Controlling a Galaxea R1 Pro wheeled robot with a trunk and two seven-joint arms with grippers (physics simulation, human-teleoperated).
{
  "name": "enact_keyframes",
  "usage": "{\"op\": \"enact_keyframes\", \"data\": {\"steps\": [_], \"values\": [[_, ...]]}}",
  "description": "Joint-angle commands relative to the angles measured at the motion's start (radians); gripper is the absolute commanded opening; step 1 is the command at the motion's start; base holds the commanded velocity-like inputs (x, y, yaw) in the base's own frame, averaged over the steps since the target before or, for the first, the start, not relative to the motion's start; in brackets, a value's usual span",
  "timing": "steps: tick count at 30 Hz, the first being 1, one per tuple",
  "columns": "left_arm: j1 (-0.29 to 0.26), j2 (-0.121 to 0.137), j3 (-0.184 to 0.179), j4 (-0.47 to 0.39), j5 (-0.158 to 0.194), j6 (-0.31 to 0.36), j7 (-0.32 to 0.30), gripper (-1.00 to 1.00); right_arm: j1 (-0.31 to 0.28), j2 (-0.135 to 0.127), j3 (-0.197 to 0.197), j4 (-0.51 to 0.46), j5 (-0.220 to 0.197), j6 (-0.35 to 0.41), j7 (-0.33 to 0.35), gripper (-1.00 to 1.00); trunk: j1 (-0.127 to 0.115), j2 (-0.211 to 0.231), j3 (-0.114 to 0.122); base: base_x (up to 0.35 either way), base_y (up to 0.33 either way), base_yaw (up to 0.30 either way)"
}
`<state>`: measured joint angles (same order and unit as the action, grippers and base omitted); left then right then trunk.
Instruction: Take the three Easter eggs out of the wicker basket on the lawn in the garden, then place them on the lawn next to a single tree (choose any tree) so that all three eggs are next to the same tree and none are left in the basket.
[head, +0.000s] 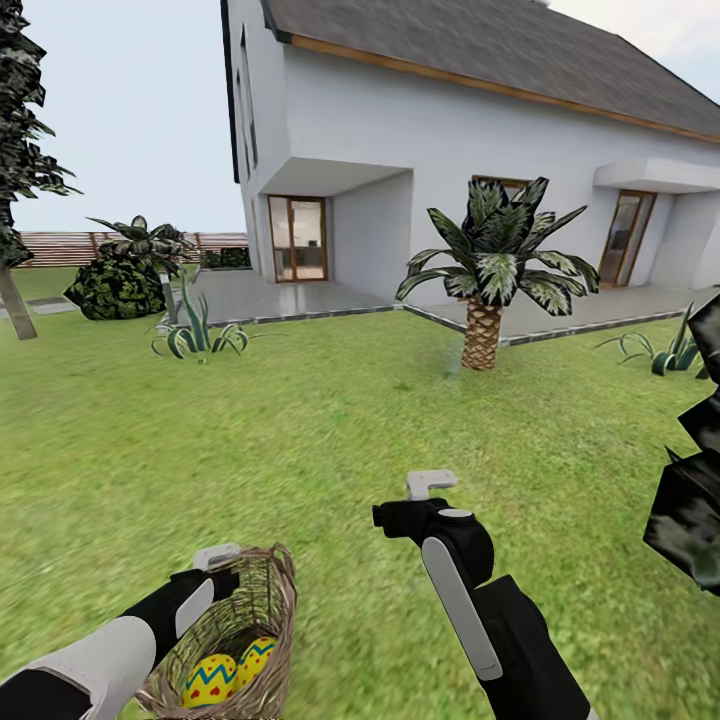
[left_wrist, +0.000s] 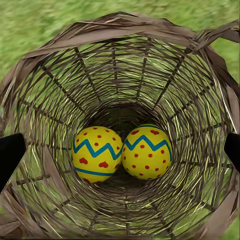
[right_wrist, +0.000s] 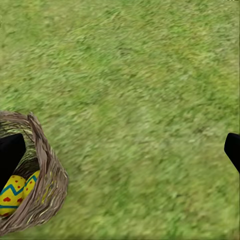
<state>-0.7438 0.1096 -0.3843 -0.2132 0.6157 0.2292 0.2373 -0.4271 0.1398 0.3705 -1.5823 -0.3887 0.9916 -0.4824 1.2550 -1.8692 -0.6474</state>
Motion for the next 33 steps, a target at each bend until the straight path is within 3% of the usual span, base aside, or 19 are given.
{"op": "enact_keyframes", "data": {"steps": [1,17,33], "values": [[0.0,0.001,-0.008,-0.003,0.009,0.005,0.007,1.0,-0.001,0.0,0.001,-0.001,-0.01,0.002,-0.01,1.0,0.0,-0.001,-0.001,0.0,-0.006,0.185],[0.0,0.001,-0.008,-0.003,0.009,0.005,0.007,1.0,-0.001,0.0,0.001,0.0,-0.01,0.002,-0.01,1.0,0.0,-0.001,0.0,0.018,-0.086,0.098],[0.0,0.0,-0.011,-0.004,0.007,-0.018,0.009,1.0,-0.001,0.0,0.001,0.001,-0.01,0.002,-0.01,1.0,0.0,-0.001,0.0,0.067,-0.009,0.013]]}}
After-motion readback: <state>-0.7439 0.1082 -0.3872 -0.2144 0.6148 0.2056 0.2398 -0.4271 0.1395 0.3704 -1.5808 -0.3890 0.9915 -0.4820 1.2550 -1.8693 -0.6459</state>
